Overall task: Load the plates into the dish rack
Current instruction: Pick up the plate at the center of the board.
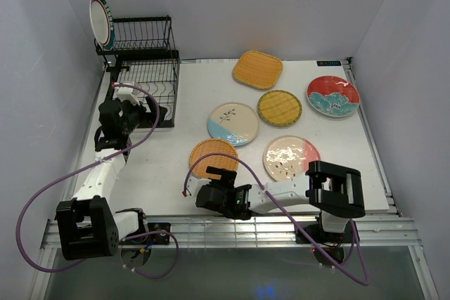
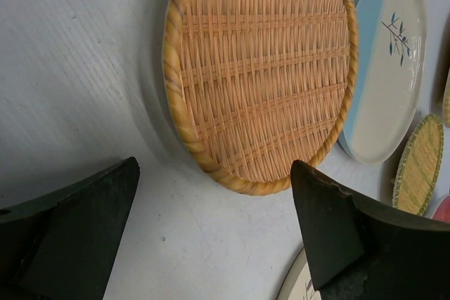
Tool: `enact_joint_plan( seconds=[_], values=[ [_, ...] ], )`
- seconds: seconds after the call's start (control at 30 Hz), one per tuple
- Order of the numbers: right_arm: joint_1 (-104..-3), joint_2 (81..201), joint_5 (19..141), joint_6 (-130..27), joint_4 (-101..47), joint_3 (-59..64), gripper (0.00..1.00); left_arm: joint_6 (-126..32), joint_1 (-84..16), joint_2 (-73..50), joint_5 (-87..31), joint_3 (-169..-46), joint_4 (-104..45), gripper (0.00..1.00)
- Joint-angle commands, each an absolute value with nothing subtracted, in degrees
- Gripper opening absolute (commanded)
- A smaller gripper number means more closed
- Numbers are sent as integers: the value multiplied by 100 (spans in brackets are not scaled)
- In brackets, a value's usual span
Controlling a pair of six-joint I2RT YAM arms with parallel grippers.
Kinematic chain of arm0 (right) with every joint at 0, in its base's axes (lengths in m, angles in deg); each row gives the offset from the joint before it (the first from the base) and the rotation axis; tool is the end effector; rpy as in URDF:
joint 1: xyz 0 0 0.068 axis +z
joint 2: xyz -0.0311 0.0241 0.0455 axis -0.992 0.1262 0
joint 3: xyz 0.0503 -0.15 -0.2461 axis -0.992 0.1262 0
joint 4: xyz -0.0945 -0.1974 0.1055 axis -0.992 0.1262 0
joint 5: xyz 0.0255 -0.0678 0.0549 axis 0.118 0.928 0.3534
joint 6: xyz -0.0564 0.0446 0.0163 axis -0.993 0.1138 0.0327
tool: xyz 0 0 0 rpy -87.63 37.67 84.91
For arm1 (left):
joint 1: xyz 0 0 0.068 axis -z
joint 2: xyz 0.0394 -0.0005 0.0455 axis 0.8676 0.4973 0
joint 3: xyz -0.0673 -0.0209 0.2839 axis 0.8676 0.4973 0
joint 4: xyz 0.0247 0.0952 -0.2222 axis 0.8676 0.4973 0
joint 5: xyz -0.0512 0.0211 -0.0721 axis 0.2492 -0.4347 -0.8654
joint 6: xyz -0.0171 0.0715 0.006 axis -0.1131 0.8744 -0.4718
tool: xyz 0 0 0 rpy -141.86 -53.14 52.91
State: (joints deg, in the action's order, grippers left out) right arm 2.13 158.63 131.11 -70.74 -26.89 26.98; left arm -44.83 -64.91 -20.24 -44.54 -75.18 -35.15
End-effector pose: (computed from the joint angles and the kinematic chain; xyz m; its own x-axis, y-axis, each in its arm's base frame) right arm 0.0721 0.3339 0.1808 0.0818 -0.8346 -0.5448 -0.6846 0.3502 -0.6393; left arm 0.2591 -0.0046 0.2824 -0.3762 -0.1728 -0.9103 0.2652 0.9213 -0.2845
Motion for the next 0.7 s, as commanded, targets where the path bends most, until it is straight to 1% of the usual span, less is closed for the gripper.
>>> enact_joint_plan(
  seconds=[0.0,0.13,0.4,0.53,0.63,0.67],
  values=[
    [233,16030,13422,-7080,-2527,2409,93,-4432,-6475,-2056,-4420,-7740,-3492,98],
    [250,16197,13422,-7106,-2448,2216,81,-4423,-6475,-2029,-4429,-7749,-3492,98],
    [347,16742,13774,-7062,-2026,1715,78,-4361,-6475,-2047,-4359,-7767,-3465,98],
    [391,17032,13853,-7132,-1894,1477,71,-4361,-6475,-2029,-4323,-7810,-3422,98],
    [391,17155,13853,-7202,-1903,1389,70,-4361,-6475,-2003,-4332,-7828,-3395,98],
    [391,17190,13844,-7220,-1903,1372,68,-4361,-6475,-1994,-4349,-7820,-3395,98]
  ],
)
